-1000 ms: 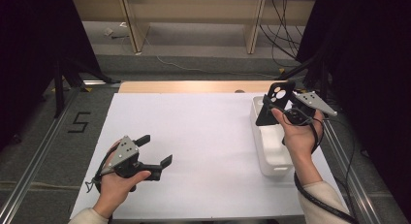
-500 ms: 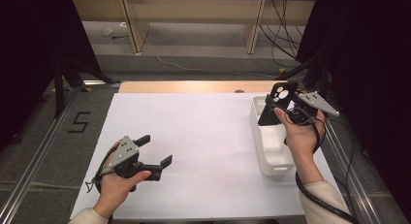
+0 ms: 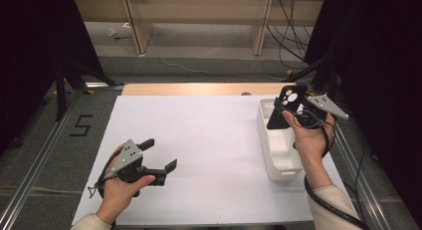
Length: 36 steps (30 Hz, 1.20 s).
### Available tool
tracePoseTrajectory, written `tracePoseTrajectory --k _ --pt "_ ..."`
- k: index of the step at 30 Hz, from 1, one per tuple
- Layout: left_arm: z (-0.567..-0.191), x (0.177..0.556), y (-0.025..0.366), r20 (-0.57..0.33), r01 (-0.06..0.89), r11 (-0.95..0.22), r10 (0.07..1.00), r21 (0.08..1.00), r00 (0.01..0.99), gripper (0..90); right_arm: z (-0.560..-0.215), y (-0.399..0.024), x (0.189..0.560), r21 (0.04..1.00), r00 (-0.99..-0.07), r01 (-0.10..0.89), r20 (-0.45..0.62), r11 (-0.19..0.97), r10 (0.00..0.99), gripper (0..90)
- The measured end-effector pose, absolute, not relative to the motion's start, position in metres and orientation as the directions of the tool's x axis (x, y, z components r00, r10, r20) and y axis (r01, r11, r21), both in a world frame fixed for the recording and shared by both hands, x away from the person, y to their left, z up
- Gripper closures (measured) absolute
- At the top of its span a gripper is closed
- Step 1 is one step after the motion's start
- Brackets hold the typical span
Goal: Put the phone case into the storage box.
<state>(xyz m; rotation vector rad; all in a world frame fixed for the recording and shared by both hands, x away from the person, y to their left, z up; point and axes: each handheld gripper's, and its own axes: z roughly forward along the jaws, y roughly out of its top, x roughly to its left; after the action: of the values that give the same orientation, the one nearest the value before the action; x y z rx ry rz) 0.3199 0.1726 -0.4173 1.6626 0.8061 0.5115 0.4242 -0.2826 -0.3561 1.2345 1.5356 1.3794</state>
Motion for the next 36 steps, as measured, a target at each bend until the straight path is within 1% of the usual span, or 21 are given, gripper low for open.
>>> tracePoseTrajectory --k 16,36 --pt "-0.418 0.32 0.172 -0.088 0.24 -0.101 0.74 0.965 0.666 0.1 -0.361 -0.284 0.427 0.98 -0.272 0.198 0.057 -0.002 0.961 15.6" --pt "-0.418 0.32 0.172 -0.082 0.237 -0.108 0.737 0.965 0.67 0.2 -0.367 -0.283 0.432 0.977 -0.287 0.207 0.018 0.043 0.958 15.6"
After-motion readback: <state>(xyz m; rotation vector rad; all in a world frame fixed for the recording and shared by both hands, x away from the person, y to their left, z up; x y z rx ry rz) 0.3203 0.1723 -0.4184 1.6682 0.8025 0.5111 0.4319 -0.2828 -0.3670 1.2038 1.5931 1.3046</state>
